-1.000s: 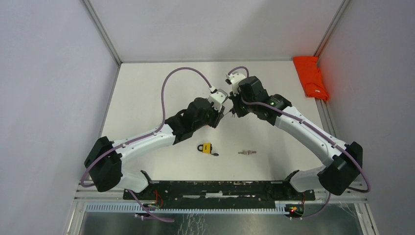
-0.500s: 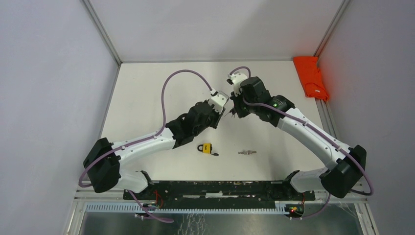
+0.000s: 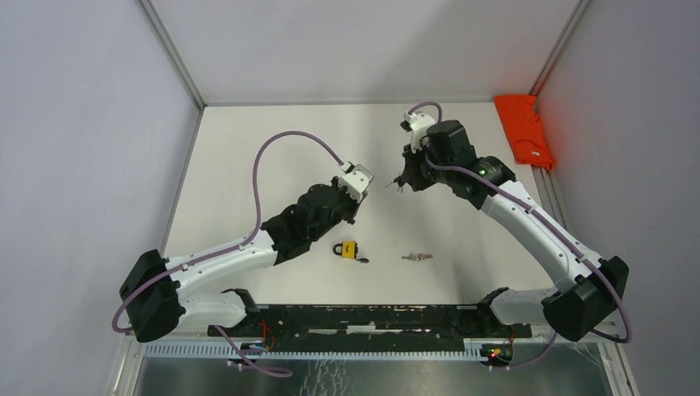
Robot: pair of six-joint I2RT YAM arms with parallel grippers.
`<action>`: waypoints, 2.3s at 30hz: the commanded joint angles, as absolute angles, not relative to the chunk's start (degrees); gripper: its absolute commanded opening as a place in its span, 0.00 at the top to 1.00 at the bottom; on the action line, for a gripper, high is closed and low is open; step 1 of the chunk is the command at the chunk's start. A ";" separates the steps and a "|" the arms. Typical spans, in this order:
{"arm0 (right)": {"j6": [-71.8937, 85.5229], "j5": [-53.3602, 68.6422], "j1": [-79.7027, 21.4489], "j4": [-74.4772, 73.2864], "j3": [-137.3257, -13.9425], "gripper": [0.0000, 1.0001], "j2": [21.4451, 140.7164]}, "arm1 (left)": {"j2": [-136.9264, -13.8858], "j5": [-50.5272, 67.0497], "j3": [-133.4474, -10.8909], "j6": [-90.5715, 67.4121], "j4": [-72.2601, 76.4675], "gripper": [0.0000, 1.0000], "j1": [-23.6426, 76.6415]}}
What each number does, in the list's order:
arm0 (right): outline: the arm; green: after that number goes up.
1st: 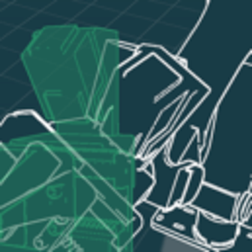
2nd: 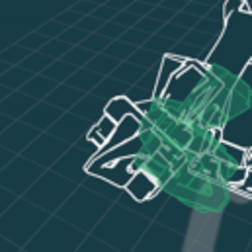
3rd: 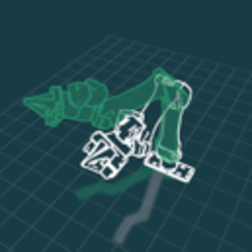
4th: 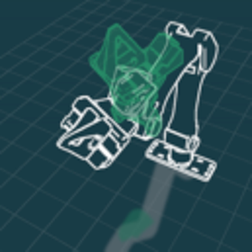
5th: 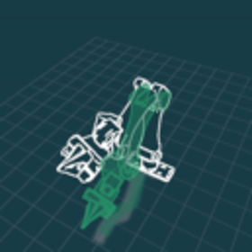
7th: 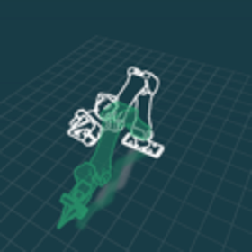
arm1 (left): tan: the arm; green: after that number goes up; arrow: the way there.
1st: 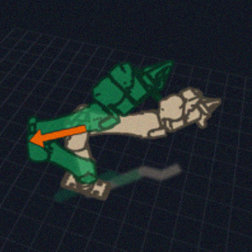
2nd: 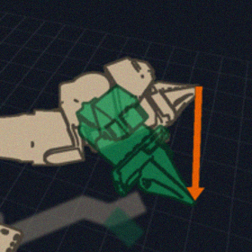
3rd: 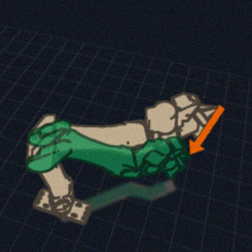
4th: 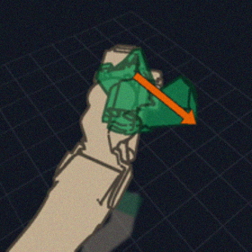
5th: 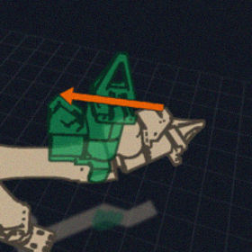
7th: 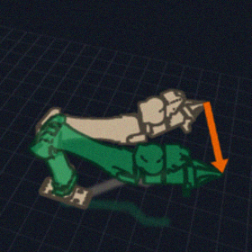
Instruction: Unlock with the key
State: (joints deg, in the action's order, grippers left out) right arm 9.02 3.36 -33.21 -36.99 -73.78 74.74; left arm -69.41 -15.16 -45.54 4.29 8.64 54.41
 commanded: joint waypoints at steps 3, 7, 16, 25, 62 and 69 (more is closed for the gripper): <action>12.05 18.87 -30.08 -34.30 -74.48 1.00 73.72 | -68.50 -14.72 -41.82 12.97 18.28 0.73 56.04; 13.07 22.18 -29.52 -34.36 -73.88 1.00 73.41 | -65.96 -15.21 -38.54 14.41 21.91 0.72 56.47; 14.28 26.49 -29.53 -32.71 -70.38 1.00 73.18 | -66.55 -15.05 -38.42 16.32 23.38 0.68 58.56; 14.40 26.24 -29.53 -31.96 -69.17 1.00 72.70 | -68.88 -12.91 -42.02 18.11 17.91 0.65 59.98; 13.90 27.69 -30.09 -31.64 -65.33 1.00 68.22 | -72.95 -1.73 -48.87 15.87 11.59 0.91 59.93; 10.99 23.10 -30.11 -32.39 -65.20 0.91 65.93 | -73.80 -0.34 -51.94 16.96 4.90 0.92 58.03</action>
